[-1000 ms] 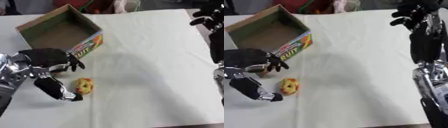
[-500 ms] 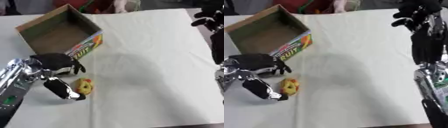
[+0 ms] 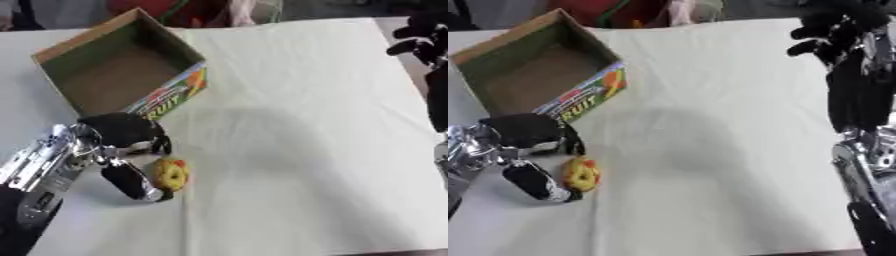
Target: Pick up objects on the table and place them in the box.
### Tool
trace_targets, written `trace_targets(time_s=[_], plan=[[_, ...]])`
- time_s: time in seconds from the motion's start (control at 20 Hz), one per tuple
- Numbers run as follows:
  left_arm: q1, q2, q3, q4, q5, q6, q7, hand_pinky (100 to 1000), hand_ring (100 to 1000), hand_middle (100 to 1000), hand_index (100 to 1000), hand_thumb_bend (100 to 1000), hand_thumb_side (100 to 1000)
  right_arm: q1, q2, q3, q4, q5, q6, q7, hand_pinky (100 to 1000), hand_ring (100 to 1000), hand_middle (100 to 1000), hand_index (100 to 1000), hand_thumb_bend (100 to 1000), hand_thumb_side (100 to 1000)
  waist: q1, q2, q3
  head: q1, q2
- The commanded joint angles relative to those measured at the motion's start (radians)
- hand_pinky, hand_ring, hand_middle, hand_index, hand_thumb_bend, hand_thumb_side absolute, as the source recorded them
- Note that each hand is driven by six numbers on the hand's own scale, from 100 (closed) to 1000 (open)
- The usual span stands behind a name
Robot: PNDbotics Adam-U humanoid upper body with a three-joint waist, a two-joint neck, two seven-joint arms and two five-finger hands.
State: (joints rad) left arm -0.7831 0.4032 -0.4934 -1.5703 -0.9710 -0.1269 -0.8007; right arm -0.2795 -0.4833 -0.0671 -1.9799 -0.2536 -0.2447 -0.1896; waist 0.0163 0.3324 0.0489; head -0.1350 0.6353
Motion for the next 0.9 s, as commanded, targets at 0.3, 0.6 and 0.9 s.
trace_targets(time_s=[0.3,0.6,0.9], plan=[[-0.005,0.001,-0.002,-0.009,0.02,0.028,0.103,216,411,465,592,175,285,-0.003,-0.01,-0.008,-0.02,-0.004,0.002,-0.003,543,633,603,810,100,927,-0.002,-0.016,-0.001,-0.002,-0.004],[0.006,0.001,0.009,-0.053,0.09,0.039,0.123,158,366,433,557,100,170,0.0,-0.008,-0.009,-0.02,-0.003,0.004,-0.006,543,634,603,810,100,928,-0.002,-0.017,0.001,-0.013,0.013],[-0.001,0.042,0.044,-0.179,0.199,0.057,0.029,207,407,475,599,100,219,0.0,-0.011,-0.009,-0.02,-0.003,0.005,-0.006,544,634,602,811,100,928,-0.001,-0.016,0.008,-0.027,0.006]])
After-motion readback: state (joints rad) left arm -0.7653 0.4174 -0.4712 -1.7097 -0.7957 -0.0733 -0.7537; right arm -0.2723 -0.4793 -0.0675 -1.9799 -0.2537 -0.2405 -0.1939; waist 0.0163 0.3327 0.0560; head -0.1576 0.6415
